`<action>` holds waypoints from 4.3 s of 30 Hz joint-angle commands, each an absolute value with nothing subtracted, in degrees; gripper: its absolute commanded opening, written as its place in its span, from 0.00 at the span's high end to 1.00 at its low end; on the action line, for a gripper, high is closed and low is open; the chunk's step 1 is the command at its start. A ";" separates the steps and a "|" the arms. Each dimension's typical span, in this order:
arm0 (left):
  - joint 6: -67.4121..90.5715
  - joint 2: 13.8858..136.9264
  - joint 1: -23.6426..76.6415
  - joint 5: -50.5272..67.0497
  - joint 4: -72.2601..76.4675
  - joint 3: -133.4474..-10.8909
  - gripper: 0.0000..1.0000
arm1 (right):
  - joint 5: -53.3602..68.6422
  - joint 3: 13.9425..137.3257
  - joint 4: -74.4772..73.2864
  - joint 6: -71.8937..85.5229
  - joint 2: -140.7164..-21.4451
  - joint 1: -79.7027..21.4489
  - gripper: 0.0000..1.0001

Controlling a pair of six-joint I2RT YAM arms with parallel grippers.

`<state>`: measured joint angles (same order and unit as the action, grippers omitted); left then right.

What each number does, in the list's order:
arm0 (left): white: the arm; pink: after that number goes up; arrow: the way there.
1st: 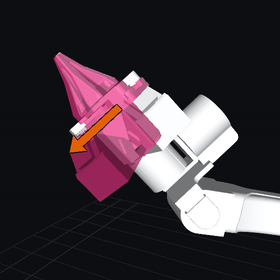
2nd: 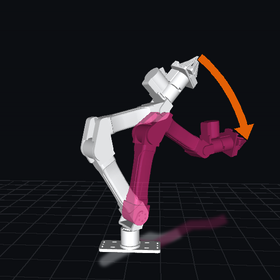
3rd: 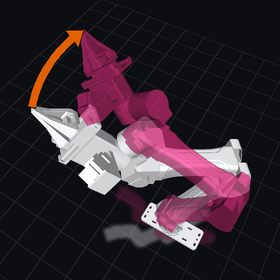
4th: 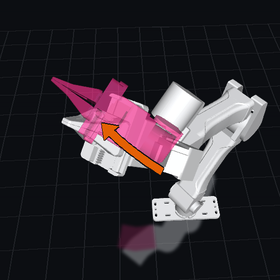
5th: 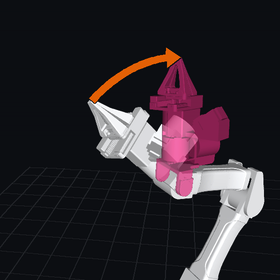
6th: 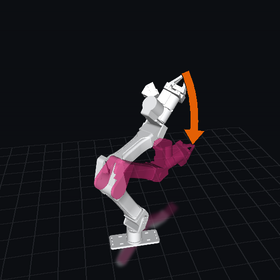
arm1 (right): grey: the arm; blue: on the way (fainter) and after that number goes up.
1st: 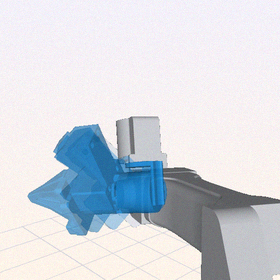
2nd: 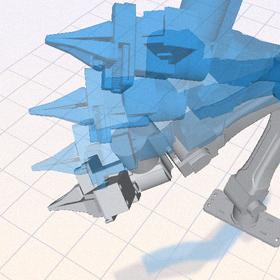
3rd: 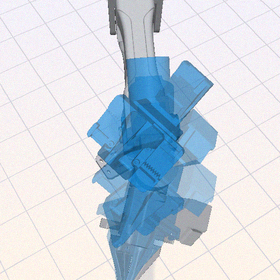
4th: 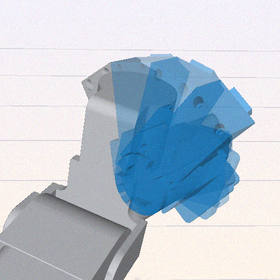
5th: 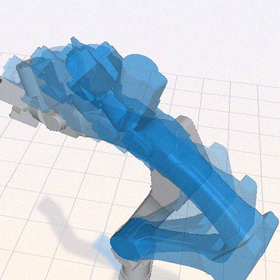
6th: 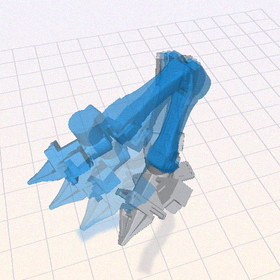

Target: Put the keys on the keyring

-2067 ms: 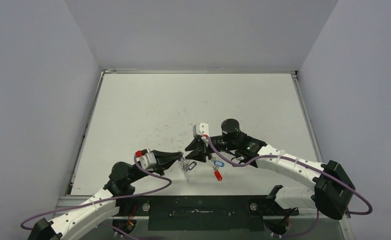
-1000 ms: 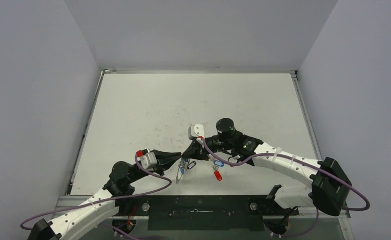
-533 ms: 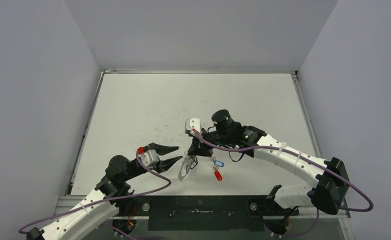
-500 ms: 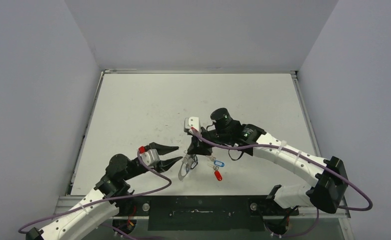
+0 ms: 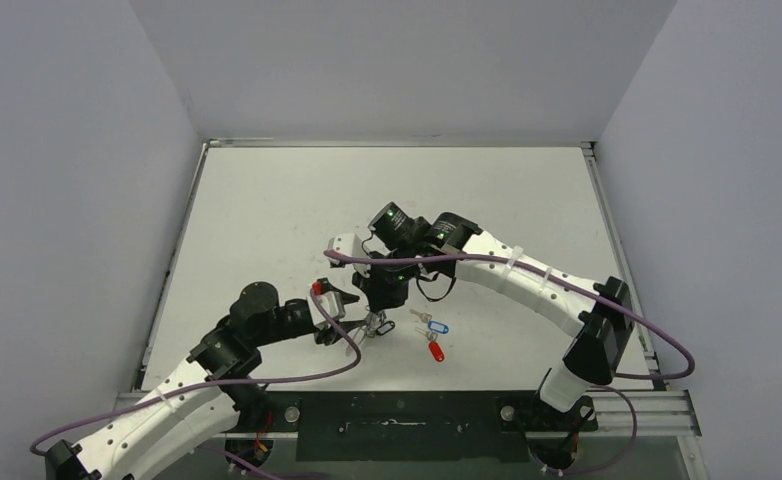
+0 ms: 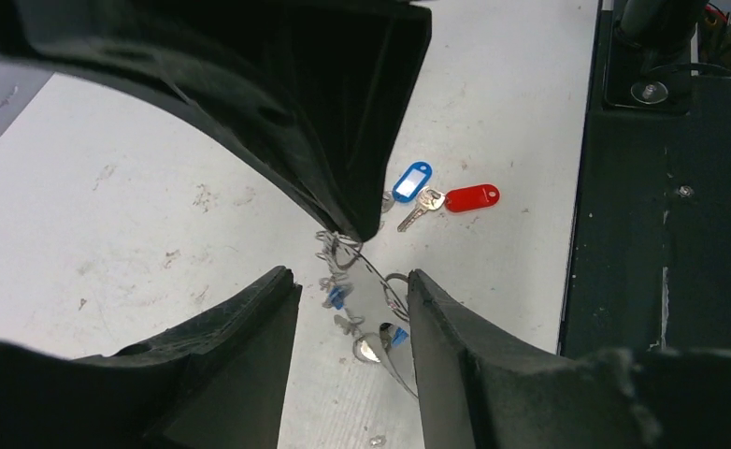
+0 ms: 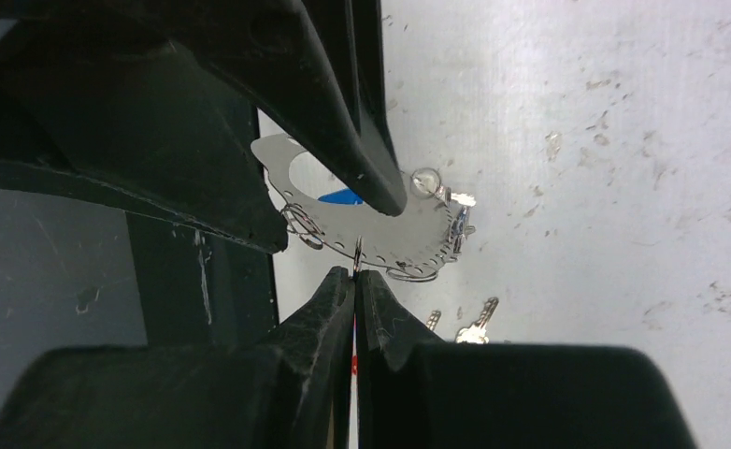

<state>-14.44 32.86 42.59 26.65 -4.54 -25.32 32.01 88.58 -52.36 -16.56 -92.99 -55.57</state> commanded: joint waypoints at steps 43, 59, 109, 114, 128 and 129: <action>-12.16 39.19 42.45 37.13 10.37 -22.54 0.93 | 33.71 94.35 -57.31 -18.54 -93.95 -58.62 1.00; -9.49 38.34 42.51 34.63 12.84 -20.79 1.00 | 26.97 90.50 -50.23 -16.73 -90.26 -58.34 0.95; 2.37 30.76 42.56 27.25 44.10 -4.41 1.00 | 45.56 41.31 10.55 -12.47 -67.98 -48.78 0.64; 2.29 31.01 42.53 27.33 44.04 -4.50 1.00 | 46.12 40.87 10.76 -12.32 -67.59 -48.78 0.64; 2.29 31.03 42.49 27.32 44.04 -4.54 1.00 | 48.64 40.52 13.12 -10.34 -69.53 -48.96 0.65; 2.31 30.98 42.51 27.33 44.02 -4.59 1.00 | 48.42 40.37 12.88 -10.44 -69.02 -48.96 0.64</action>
